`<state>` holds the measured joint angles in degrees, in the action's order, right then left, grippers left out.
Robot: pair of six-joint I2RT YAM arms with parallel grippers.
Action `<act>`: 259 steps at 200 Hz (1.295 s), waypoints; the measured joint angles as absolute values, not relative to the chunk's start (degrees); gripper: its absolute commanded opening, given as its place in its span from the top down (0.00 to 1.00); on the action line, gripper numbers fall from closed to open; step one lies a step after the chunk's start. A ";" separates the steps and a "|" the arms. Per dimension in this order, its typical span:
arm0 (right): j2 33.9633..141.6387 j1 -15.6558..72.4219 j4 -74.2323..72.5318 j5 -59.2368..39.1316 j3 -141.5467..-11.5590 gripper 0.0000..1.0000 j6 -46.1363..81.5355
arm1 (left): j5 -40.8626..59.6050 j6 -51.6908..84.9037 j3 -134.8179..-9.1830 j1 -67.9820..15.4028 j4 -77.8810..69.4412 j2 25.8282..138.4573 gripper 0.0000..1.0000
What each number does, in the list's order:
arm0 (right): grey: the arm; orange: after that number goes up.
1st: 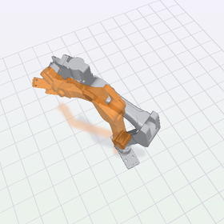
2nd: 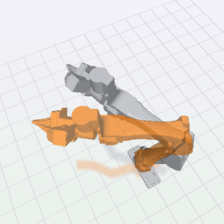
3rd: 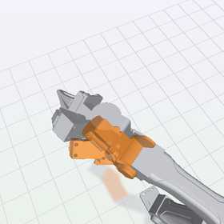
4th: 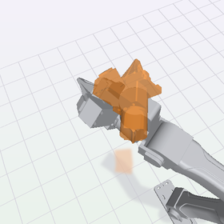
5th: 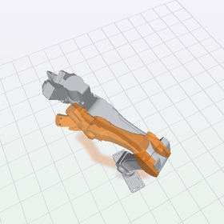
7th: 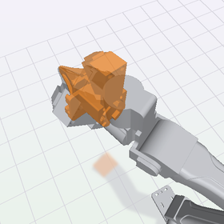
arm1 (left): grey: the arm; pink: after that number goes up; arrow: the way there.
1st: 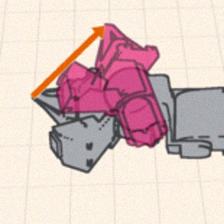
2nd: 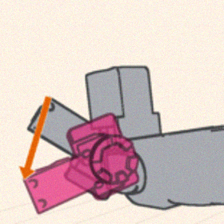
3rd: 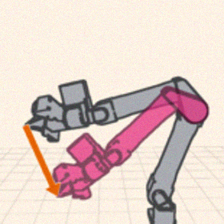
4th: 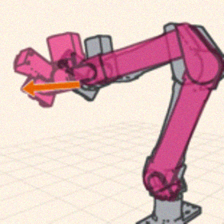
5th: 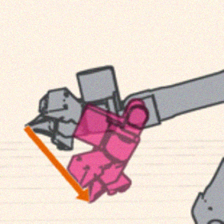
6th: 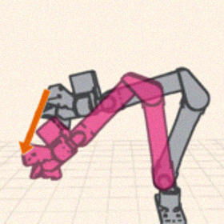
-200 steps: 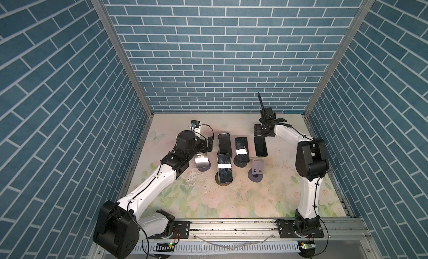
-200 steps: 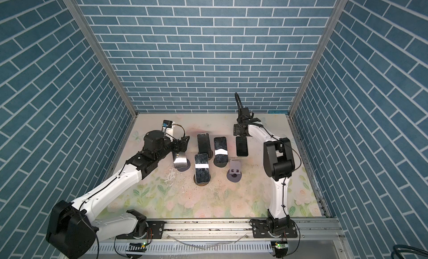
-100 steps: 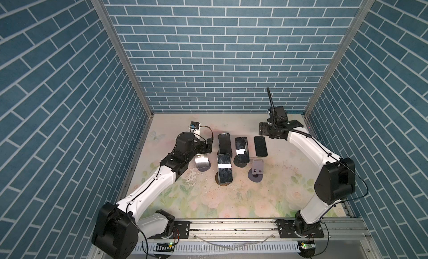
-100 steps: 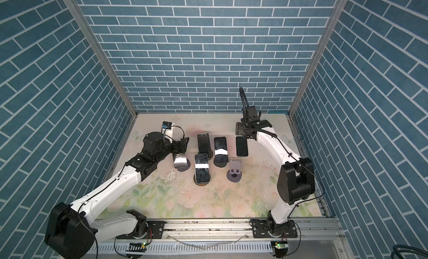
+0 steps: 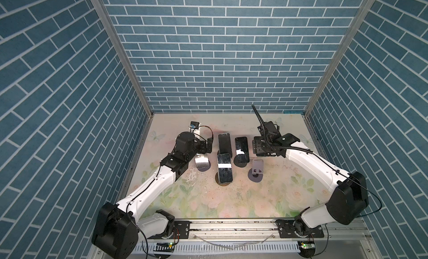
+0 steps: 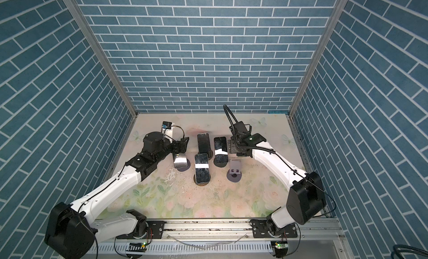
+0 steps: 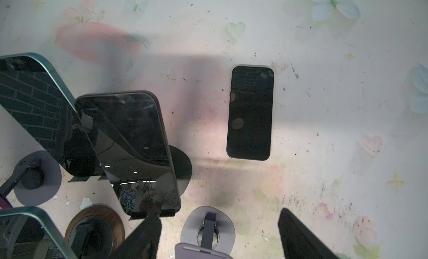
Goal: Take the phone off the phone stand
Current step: 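Move the right gripper back over the empty grey stand, then grasp the upright post of the grey stand with the right gripper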
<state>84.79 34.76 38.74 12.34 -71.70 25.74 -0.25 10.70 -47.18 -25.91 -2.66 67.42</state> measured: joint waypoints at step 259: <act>87.79 42.33 39.92 13.02 -65.12 0.21 34.37 | -0.36 9.39 -47.20 -25.91 -2.72 67.20 0.00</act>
